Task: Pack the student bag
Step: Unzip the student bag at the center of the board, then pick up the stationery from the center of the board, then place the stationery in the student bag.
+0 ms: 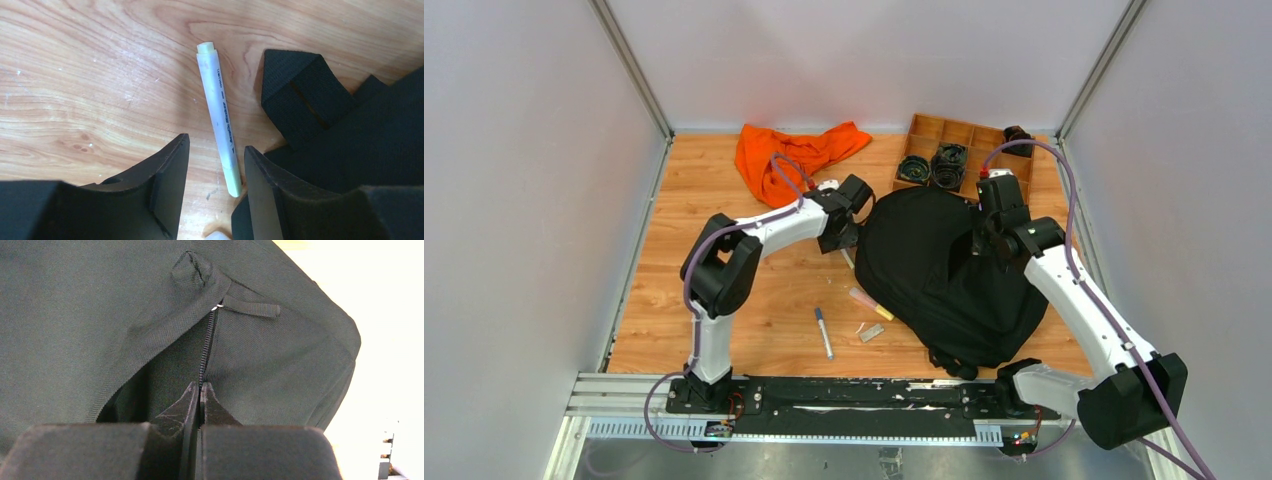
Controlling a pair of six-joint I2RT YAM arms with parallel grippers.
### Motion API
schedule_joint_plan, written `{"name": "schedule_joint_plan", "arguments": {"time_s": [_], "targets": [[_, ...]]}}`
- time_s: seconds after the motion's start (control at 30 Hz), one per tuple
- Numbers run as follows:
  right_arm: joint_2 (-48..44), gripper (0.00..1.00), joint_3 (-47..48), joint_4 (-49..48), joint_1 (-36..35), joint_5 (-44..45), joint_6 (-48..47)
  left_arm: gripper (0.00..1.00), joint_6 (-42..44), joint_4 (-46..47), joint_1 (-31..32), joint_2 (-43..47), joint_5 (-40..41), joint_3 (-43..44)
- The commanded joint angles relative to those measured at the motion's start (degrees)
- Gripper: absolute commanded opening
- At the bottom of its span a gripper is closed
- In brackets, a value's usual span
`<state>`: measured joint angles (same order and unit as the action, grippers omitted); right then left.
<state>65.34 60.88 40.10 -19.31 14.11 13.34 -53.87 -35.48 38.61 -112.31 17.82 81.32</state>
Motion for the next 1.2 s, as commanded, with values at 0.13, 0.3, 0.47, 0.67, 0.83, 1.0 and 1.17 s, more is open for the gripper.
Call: {"name": "schedule_joint_plan", "arguments": {"time_s": [0.13, 0.3, 0.47, 0.67, 0.83, 1.0, 1.17], "targets": [[-0.3, 0.00, -0.1, -1.3, 0.7, -3.1, -0.4, 0.47, -4.7, -9.2, 2.4, -8.9, 3.7, 8.1], [-1.2, 0.00, -0.3, -1.3, 0.7, -2.7, -0.5, 0.30, -7.5, -9.8, 2.4, -7.2, 3.4, 5.8], [-1.4, 0.00, -0.2, -1.3, 0.6, -2.5, -0.6, 0.00, -5.7, -9.7, 1.9, -4.1, 3.3, 3.6], [-1.4, 0.00, 0.3, -1.2, 0.7, -4.7, -0.2, 0.00, -0.7, -6.2, 0.9, 7.8, 1.8, -2.0], [-2.4, 0.00, -0.3, -1.5, 0.6, -4.2, -0.3, 0.00, 16.3, 3.4, 1.4, 18.9, -9.4, -2.3], [-2.8, 0.00, -0.9, -2.0, 0.7, -4.2, 0.2, 0.00, 23.3, 8.8, 4.4, 19.7, -30.6, 3.4], [-3.8, 0.00, -0.8, -2.2, 0.7, -5.4, 0.8, 0.00, 19.0, 19.5, 9.8, 14.8, -43.7, 5.7]]}}
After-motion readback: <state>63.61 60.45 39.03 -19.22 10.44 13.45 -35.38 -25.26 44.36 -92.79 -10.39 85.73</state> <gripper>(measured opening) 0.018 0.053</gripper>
